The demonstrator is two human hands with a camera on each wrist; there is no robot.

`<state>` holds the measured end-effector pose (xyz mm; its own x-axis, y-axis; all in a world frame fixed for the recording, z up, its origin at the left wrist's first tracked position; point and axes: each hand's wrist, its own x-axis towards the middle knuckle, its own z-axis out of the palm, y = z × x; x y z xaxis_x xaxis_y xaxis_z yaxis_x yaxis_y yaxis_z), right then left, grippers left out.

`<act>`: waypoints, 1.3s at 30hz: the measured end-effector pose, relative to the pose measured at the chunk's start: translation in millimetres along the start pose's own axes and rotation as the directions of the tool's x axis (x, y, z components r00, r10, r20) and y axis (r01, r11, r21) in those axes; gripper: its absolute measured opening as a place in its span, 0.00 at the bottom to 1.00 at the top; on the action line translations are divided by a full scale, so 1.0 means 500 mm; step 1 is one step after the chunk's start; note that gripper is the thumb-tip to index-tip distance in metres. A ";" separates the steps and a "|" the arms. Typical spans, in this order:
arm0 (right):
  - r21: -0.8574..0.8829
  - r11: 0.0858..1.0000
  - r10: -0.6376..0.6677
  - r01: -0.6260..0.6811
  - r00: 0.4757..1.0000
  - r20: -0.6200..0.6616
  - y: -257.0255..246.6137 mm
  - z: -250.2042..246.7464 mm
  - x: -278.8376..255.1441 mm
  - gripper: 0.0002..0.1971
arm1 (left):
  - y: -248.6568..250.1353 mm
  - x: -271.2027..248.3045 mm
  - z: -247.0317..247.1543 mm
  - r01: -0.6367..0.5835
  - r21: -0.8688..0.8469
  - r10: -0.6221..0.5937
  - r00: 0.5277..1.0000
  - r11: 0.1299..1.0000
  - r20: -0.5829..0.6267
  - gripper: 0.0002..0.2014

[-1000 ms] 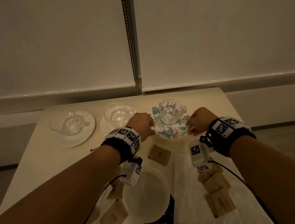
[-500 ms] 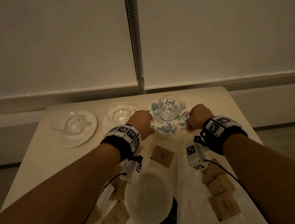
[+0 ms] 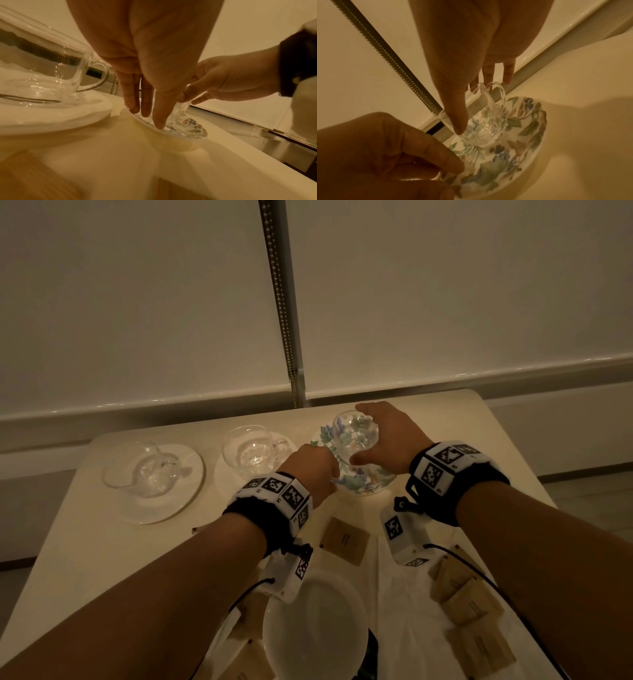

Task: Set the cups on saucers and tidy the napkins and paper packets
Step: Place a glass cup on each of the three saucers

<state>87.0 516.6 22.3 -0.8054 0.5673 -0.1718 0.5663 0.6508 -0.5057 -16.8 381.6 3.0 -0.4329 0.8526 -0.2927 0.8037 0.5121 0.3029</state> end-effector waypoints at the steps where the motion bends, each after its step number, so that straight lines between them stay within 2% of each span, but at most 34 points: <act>1: 0.007 1.000 0.000 0.000 1.000 -0.009 0.000 0.001 0.000 0.49 | 0.002 0.000 0.000 0.000 0.002 0.000 1.000 1.000 0.004 0.14; 15: 0.072 0.997 0.007 -0.006 1.000 -0.012 -0.001 -0.002 -0.006 0.50 | 0.000 -0.002 0.000 0.009 -0.043 -0.009 1.000 0.999 -0.002 0.17; 24: 0.050 0.999 0.006 -0.006 1.000 -0.001 -0.012 -0.008 -0.019 0.58 | -0.007 -0.019 -0.017 -0.005 -0.037 0.004 0.999 0.999 -0.034 0.18; 26: 0.047 0.999 0.003 -0.003 1.000 -0.001 -0.013 -0.008 -0.021 0.57 | -0.009 -0.027 -0.026 -0.025 -0.034 0.022 0.997 0.999 -0.073 0.17; 29: 0.049 0.999 -0.006 0.007 1.000 -0.008 -0.014 -0.006 -0.023 0.55 | -0.021 -0.041 -0.060 -0.032 -0.047 0.021 0.974 0.998 -0.225 0.15; 30: 0.050 0.999 -0.007 0.007 1.000 -0.012 -0.014 -0.007 -0.024 0.55 | -0.031 -0.044 -0.075 -0.029 -0.070 0.009 0.960 0.997 -0.279 0.17; 32: 0.053 0.999 -0.001 0.003 1.000 -0.029 -0.011 -0.007 -0.027 0.58 | -0.056 -0.051 -0.106 -0.002 -0.111 -0.034 0.946 0.994 -0.322 0.27; 36: 0.126 0.990 0.071 -0.066 0.997 -0.036 0.003 -0.012 -0.036 0.63 | -0.106 -0.066 -0.141 0.116 -0.039 -0.122 0.963 0.993 -0.240 0.50; 39: 0.096 0.993 0.067 -0.064 0.997 -0.028 0.007 -0.009 -0.040 0.62 | -0.131 -0.073 -0.131 0.191 0.041 -0.181 0.967 0.981 -0.178 0.55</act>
<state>105.9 509.5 27.9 -0.7605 0.6233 -0.1819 0.5974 0.5620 -0.5721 -80.1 323.8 53.2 -0.6369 0.7505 -0.1764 0.7222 0.6609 0.2041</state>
